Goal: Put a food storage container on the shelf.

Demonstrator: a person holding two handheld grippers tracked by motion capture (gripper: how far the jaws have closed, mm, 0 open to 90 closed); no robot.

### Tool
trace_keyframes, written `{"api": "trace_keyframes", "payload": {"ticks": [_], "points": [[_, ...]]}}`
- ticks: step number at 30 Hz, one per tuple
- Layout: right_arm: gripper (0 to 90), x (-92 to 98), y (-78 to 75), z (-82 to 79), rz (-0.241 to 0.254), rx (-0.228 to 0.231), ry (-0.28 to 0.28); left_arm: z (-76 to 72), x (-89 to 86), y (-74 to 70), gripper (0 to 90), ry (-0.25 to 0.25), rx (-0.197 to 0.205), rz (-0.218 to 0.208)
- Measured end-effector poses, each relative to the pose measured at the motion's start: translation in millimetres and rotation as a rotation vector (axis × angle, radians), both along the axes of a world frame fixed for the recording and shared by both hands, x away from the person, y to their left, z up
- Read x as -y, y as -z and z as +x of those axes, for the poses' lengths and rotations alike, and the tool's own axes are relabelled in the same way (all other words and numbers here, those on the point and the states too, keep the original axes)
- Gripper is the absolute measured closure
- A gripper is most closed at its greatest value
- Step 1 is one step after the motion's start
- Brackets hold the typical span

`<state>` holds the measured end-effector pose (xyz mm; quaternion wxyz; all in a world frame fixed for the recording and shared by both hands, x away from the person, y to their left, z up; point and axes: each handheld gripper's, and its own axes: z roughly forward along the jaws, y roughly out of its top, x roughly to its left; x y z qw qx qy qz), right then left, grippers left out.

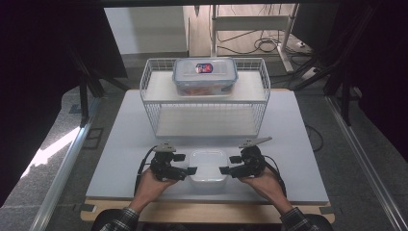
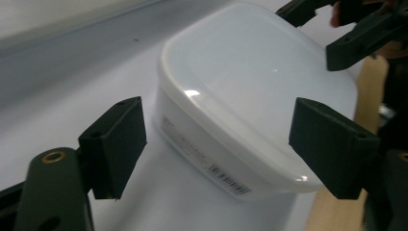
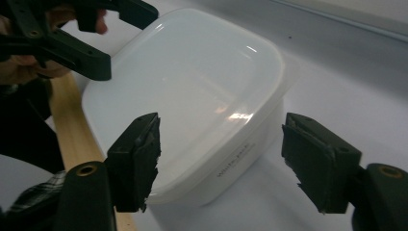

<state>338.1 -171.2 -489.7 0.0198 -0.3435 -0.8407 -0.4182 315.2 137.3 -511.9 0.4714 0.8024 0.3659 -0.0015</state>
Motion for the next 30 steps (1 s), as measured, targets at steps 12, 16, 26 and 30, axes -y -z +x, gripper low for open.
{"api": "trace_keyframes", "payload": {"ticks": [12,16,26,30], "points": [[50.6,0.7,-2.1,3.3,0.035,-0.187,0.055,-3.1,-4.8,-4.0,45.6,-0.007,-0.146,-0.054],[63.3,6.5,-8.9,1.3,0.045,-0.218,0.084,-6.6,-6.2,-9.9,57.4,-0.041,-0.149,-0.06],[79.5,4.9,-17.4,-0.9,0.084,-0.152,0.128,-11.1,-15.2,-18.4,78.0,-0.156,-0.111,-0.116],[79.5,0.6,-19.2,-4.3,0.05,-0.078,0.133,-11.9,-14.2,-18.8,79.4,-0.17,-0.091,-0.1]]}}
